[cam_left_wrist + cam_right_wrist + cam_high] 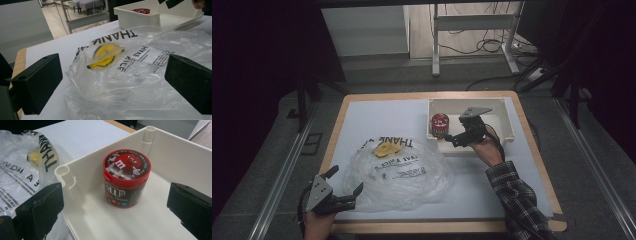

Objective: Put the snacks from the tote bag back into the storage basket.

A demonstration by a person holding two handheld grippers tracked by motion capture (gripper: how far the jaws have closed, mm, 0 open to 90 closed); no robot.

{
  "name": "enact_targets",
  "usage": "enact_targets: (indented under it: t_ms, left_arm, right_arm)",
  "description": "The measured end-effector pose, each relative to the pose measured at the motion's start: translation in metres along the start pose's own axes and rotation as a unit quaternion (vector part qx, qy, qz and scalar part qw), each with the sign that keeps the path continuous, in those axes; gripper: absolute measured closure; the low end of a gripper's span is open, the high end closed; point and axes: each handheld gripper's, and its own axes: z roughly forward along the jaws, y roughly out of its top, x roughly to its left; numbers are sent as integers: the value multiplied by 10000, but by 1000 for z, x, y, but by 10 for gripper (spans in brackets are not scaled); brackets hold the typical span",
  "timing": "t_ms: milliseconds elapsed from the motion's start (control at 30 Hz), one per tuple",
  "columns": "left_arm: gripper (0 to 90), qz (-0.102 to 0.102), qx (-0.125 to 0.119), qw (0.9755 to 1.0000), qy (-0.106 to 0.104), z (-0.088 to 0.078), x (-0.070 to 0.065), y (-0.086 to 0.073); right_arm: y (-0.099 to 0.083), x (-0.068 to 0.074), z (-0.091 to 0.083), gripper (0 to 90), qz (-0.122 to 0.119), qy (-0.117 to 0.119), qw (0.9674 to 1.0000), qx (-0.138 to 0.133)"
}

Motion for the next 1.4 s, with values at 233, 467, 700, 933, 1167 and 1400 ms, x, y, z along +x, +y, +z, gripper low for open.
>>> enact_targets:
  t_ms: [233,467,700,933,1167,1400]
  left_arm:
    - [12,8,-1,10000,-7,0,0,0]
    - [12,15,-8,10000,-11,0,0,0]
    - [12,8,-14,10000,-5,0,0,0]
    - [12,-8,-30,10000,7,0,0,0]
    - [10,-41,-49,10000,32,0,1,0]
    - [9,-35,-50,10000,32,0,1,0]
  right_arm:
    - [-2,3,-4,9,-53,-37,10000,4]
    - [-2,7,-10,9,-115,-107,9999,-71]
    - [-5,9,-14,9,-100,-146,9998,-77]
    - [-6,15,-17,9,-175,-164,9997,-77]
    - [-6,20,-21,9,-169,-143,9996,-168]
    - [-8,22,-24,9,-156,-148,9996,-195]
